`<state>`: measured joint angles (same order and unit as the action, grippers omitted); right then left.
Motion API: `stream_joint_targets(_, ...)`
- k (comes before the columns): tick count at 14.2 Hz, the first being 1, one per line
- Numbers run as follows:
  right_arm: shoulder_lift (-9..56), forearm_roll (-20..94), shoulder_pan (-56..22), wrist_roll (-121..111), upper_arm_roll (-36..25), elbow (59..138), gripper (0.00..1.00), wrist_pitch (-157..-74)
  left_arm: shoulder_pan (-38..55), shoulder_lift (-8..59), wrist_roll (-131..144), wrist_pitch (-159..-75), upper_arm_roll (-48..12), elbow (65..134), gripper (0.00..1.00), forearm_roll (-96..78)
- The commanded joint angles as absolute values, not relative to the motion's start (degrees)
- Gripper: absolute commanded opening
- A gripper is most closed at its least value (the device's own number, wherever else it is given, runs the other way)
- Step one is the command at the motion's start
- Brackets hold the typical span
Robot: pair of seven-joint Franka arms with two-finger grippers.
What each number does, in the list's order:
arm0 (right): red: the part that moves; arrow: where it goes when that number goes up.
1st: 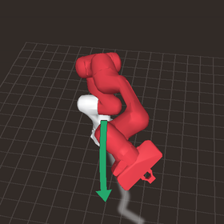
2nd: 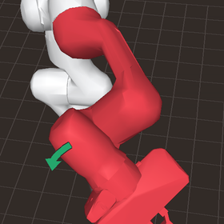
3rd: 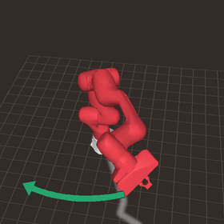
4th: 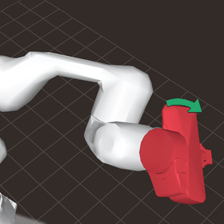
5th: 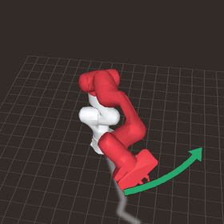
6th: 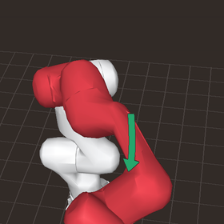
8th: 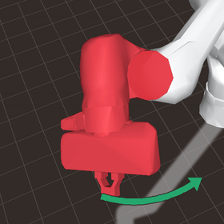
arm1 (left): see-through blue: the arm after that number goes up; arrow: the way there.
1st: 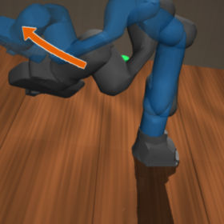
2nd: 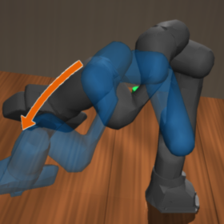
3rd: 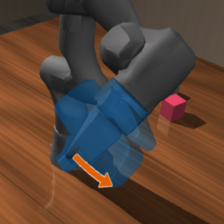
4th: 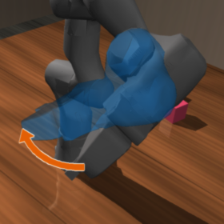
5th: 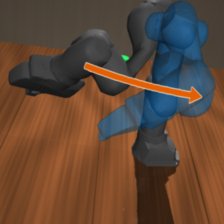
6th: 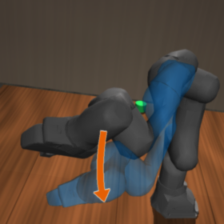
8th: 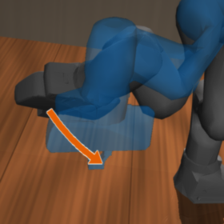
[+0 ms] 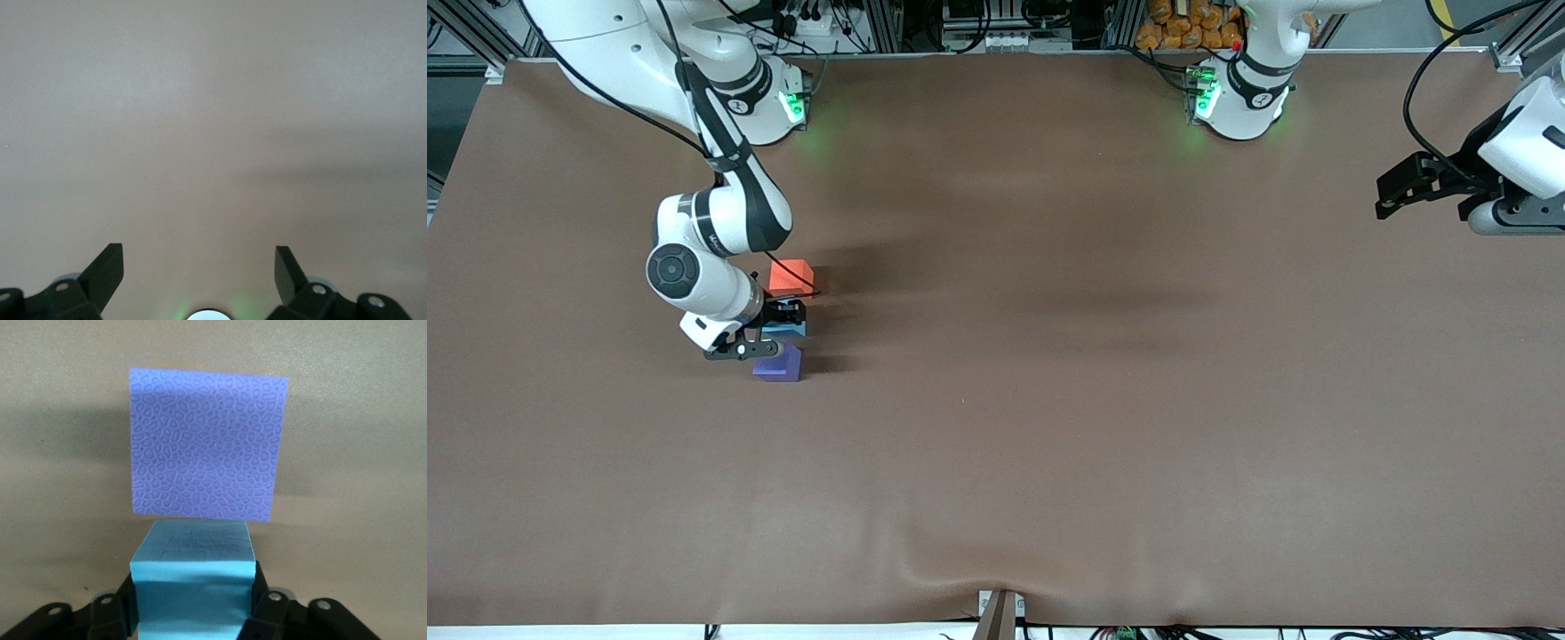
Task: Place blue block between orange and purple blocks
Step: 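Lower the blue block between the orange and purple blocks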
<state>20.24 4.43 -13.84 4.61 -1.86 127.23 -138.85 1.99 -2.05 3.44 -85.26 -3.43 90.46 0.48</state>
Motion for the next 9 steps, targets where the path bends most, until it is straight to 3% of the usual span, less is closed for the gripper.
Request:
stream_joint_targets(1, 20.4, 4.7, -12.5, 4.7, -1.0, 127.8, 1.0, -139.3, 1.7, -2.0, 3.4, -84.4, -3.6, 90.1, 1.0, -0.3)
stream_joint_targets(5, 19.7, 4.7, -12.4, 4.7, -0.9, 125.3, 1.0, -134.8, 1.7, -1.9, 3.4, -84.4, -3.6, 90.0, 1.0, -0.3)
stream_joint_targets(9, 19.2, 4.7, -11.5, 4.7, -1.0, 114.3, 1.0, -118.1, 1.8, -1.8, 3.4, -84.4, -3.6, 90.0, 1.0, -0.3)
